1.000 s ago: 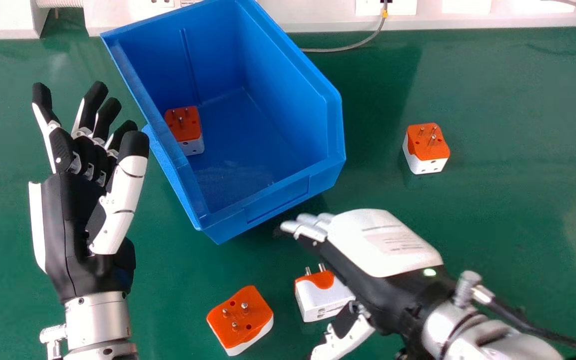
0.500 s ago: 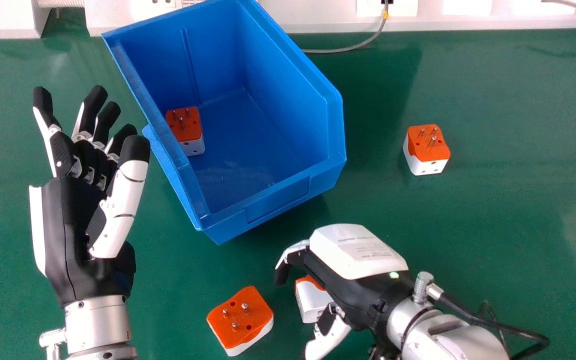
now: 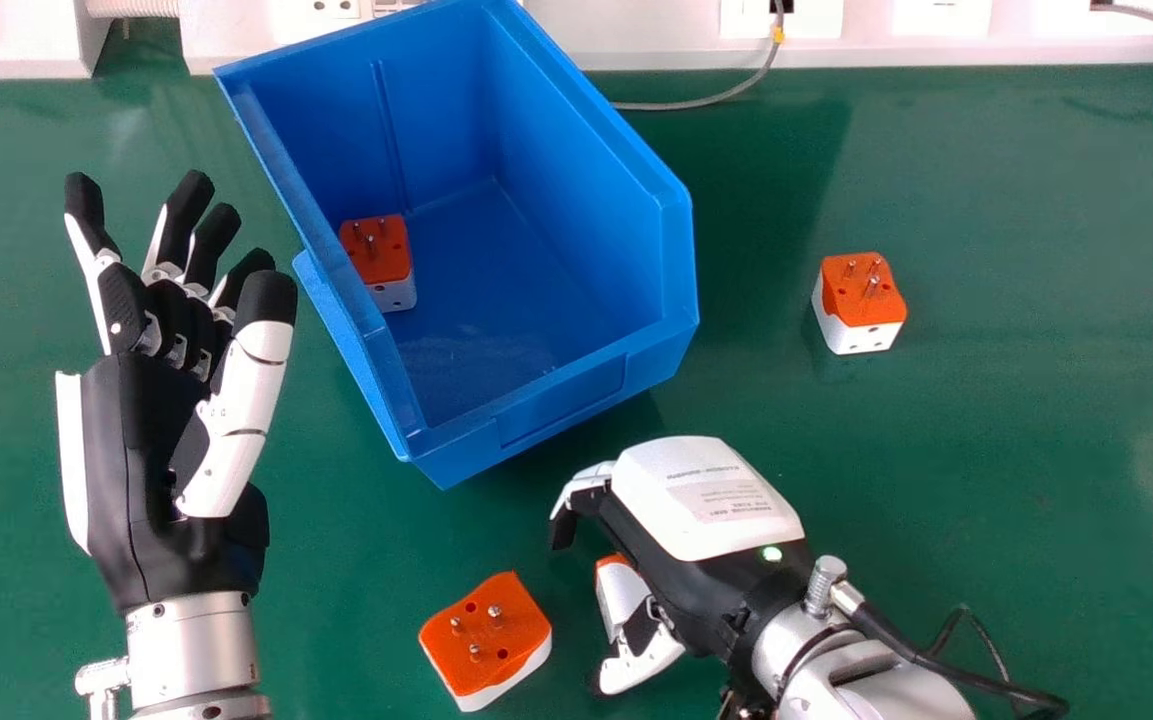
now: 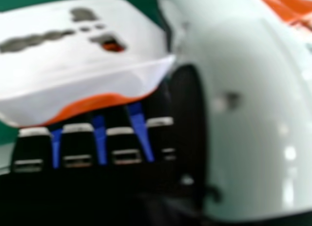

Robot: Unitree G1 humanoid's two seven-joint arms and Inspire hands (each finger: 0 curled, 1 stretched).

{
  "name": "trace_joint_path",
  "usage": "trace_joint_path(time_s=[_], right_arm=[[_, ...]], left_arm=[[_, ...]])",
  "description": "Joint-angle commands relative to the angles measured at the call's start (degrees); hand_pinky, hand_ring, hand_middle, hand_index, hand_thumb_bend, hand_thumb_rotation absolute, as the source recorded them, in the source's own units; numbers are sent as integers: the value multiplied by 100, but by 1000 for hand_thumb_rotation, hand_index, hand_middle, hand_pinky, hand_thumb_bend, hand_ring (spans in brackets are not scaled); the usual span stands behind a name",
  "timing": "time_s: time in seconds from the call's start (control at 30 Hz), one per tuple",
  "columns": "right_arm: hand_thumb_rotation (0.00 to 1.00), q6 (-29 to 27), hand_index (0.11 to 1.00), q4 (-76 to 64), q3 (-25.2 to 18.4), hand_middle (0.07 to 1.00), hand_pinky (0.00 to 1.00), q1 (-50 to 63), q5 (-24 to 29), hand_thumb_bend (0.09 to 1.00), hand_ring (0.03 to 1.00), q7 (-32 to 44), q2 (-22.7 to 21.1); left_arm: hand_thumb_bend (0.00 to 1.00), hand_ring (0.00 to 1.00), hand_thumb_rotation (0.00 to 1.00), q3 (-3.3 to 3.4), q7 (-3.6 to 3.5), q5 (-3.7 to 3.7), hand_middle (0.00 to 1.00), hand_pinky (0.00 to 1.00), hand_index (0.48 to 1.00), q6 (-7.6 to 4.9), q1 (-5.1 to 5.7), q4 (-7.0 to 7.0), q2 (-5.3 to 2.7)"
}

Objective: Pick all objects and put in blue box

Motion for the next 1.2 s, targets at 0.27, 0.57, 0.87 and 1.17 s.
trace_joint_path(time_s=[0.27, 0.57, 0.87, 1.17], right_arm=[[0, -32, 523, 117, -189, 483, 299, 72, 458, 511, 394, -150, -8], [0, -171, 527, 59, -191, 476, 294, 111, 651, 510, 388, -422, -63], [0, -848, 508, 62, -333, 476, 334, 256, 976, 496, 434, -1453, -43], [0, -1966, 473, 0, -582, 486, 372, 457, 1256, 501, 464, -2858, 43]], left_arm=[[637, 908, 439, -8, -35, -65, 922, 854, 903, -58, 9, -173, 5], [632, 908, 436, -8, -27, -33, 922, 855, 903, -55, 12, -173, 17], [632, 907, 435, -16, 25, 1, 922, 853, 903, -43, 23, -199, -17], [642, 907, 441, -30, 28, -14, 922, 853, 904, -34, 27, -207, -35]])
